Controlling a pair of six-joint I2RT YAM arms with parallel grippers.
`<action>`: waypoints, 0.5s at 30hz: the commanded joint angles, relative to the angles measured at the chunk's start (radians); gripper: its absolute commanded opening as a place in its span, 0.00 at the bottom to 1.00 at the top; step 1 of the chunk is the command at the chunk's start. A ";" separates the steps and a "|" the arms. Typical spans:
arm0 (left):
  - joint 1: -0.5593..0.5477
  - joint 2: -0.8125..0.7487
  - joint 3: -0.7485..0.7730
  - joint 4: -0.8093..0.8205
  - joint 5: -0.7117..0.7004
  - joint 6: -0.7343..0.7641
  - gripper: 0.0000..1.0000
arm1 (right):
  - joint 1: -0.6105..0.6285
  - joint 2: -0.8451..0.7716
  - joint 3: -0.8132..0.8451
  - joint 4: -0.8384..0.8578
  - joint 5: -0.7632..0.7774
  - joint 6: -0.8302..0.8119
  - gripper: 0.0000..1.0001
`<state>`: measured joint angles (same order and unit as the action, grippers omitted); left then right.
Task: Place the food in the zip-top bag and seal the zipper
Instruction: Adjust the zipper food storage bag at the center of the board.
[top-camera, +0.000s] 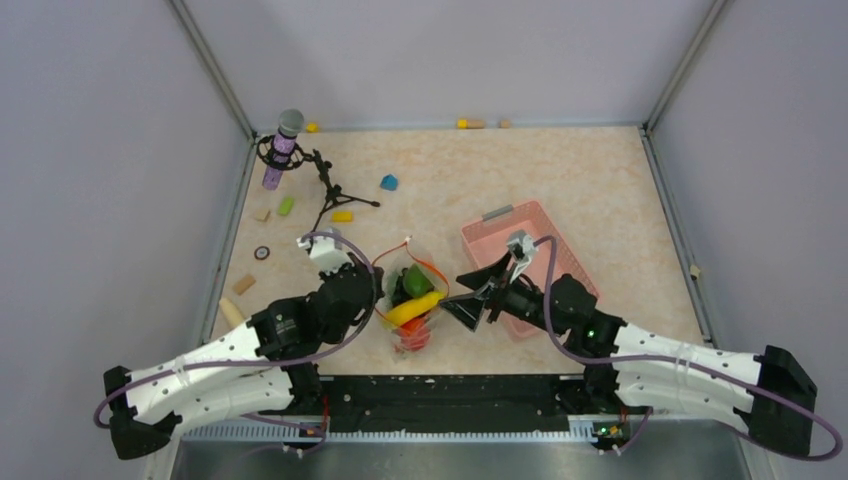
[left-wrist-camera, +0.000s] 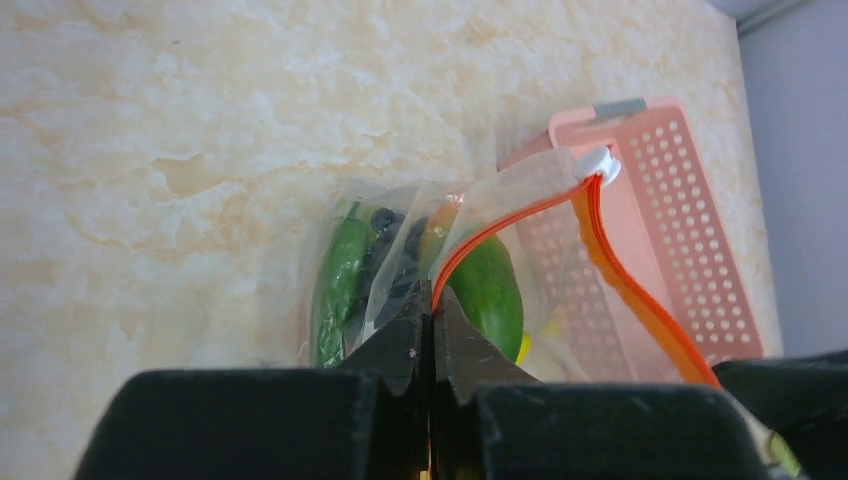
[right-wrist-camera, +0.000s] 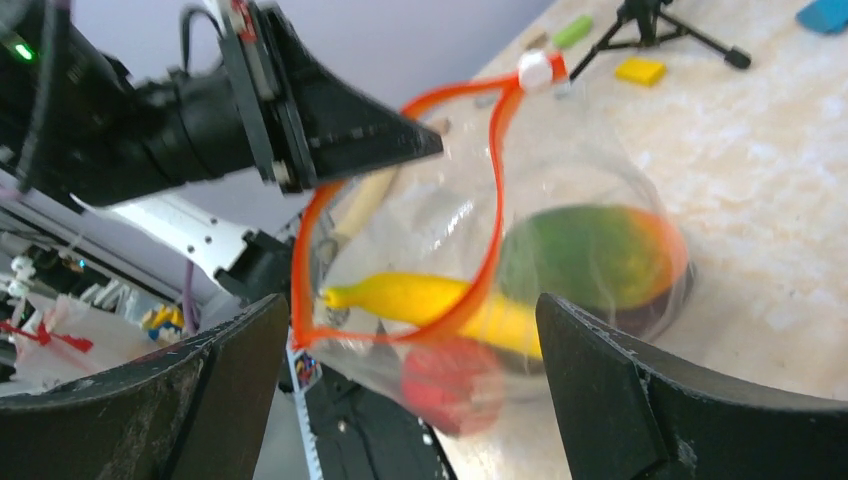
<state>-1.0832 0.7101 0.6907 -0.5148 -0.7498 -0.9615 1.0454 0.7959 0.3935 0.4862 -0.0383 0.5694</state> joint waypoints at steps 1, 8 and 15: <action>0.000 0.044 0.104 -0.109 -0.150 -0.273 0.00 | 0.038 0.036 -0.004 0.108 -0.024 -0.015 0.92; -0.002 0.130 0.203 -0.217 -0.244 -0.504 0.00 | 0.094 0.110 -0.036 0.263 -0.188 -0.127 0.92; -0.001 0.197 0.255 -0.265 -0.261 -0.568 0.00 | 0.241 0.210 0.052 0.170 0.103 -0.295 0.92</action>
<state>-1.0832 0.8829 0.8848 -0.7437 -0.9455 -1.4368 1.2270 0.9627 0.3702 0.6399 -0.1116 0.3794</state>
